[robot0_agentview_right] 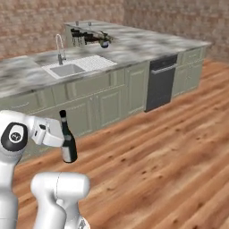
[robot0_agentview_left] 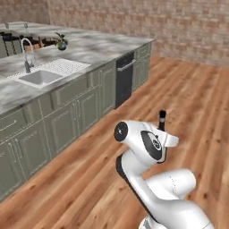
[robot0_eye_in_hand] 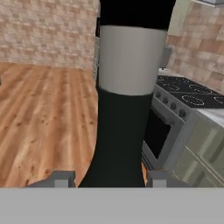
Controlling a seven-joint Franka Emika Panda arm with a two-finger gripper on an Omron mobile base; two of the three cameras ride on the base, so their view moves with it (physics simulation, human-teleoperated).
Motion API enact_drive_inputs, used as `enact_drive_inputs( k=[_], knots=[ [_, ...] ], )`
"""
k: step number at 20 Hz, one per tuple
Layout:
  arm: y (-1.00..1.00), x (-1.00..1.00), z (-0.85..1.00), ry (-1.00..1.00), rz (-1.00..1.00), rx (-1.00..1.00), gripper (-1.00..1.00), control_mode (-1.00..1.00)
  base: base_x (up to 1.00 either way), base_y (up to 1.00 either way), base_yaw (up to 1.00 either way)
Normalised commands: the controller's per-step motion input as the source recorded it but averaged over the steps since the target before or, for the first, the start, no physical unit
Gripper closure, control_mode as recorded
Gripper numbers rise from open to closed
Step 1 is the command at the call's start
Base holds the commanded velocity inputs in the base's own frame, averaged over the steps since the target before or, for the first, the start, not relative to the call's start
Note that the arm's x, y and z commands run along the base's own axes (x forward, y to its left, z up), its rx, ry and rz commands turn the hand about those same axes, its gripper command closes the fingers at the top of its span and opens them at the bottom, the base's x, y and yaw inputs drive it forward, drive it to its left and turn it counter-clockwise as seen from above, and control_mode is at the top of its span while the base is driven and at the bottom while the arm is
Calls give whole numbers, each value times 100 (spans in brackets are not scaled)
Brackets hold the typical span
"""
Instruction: There is a wine glass and glass cup on the dining counter. Place the wine bottle next to the wine glass and the juice bottle next to the glass cup.
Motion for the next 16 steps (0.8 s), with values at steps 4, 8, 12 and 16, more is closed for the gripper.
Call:
enact_drive_inputs(
  k=[4,8,12,16],
  knots=[
    [0,0,0,0,0,0,100,100,22,-10,38],
    [0,0,0,0,0,0,100,100,24,-12,45],
    [0,0,0,0,0,0,100,100,21,-14,63],
    [0,0,0,0,0,0,100,100,22,-11,57]
  ],
)
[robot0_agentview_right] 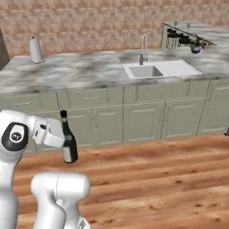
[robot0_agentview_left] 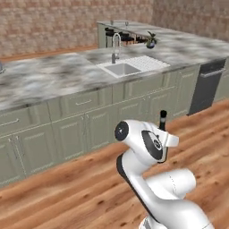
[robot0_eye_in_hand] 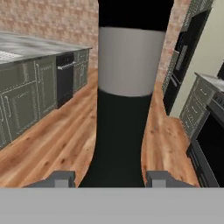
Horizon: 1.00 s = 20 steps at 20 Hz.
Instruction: There is a wine glass and glass cup on the dining counter. Place the wine bottle next to the wine glass and the juice bottle next to the glass cup.
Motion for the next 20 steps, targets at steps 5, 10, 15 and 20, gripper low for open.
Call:
enact_drive_inputs(
  k=[5,10,15,20],
  knots=[
    [0,0,0,0,0,0,100,100,34,-11,27],
    [0,0,0,0,0,0,100,100,39,-16,19],
    [0,0,0,0,0,0,100,100,31,-44,8],
    [0,0,0,0,0,0,100,100,36,-58,9]
  ],
)
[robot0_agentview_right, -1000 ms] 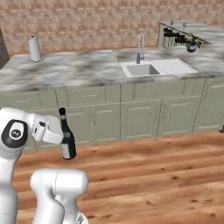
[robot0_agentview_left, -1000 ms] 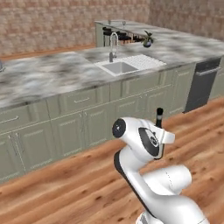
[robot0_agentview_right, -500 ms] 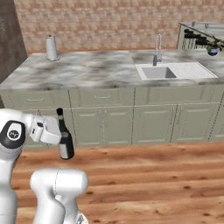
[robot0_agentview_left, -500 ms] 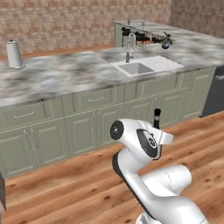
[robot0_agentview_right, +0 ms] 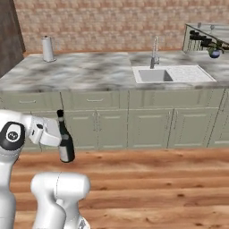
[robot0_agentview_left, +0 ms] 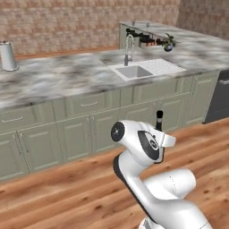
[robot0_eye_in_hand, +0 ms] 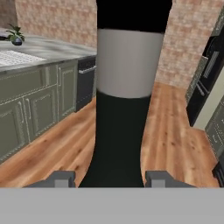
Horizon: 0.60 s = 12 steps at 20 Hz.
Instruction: There is a wine glass and glass cup on the dining counter. Place the wine bottle next to the wine glass and the juice bottle next to the glass cup.
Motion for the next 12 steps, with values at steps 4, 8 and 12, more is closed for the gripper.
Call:
enact_drive_inputs(
  k=[4,8,12],
  knots=[
    [0,0,0,0,0,0,100,100,38,-59,8],
    [0,0,0,0,0,0,100,100,42,-59,4],
    [0,0,0,0,0,0,100,100,44,-60,2]
  ],
)
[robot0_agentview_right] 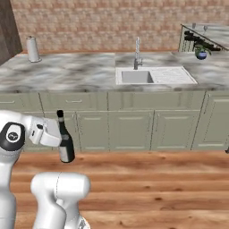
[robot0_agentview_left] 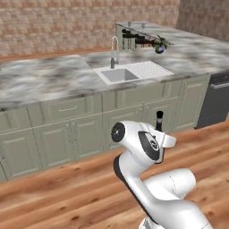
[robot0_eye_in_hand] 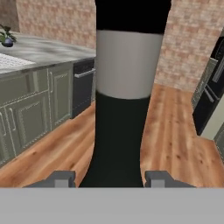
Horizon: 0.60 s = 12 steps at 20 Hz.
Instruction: There is a wine glass and glass cup on the dining counter. Place the wine bottle next to the wine glass and the juice bottle next to the glass cup.
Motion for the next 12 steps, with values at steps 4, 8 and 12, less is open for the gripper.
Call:
enact_drive_inputs(
  k=[4,8,12],
  knots=[
    [0,0,0,0,0,0,100,100,44,-61,0],
    [0,0,0,0,0,0,100,100,44,-63,0],
    [0,0,0,0,0,0,100,100,44,-63,0]
  ],
)
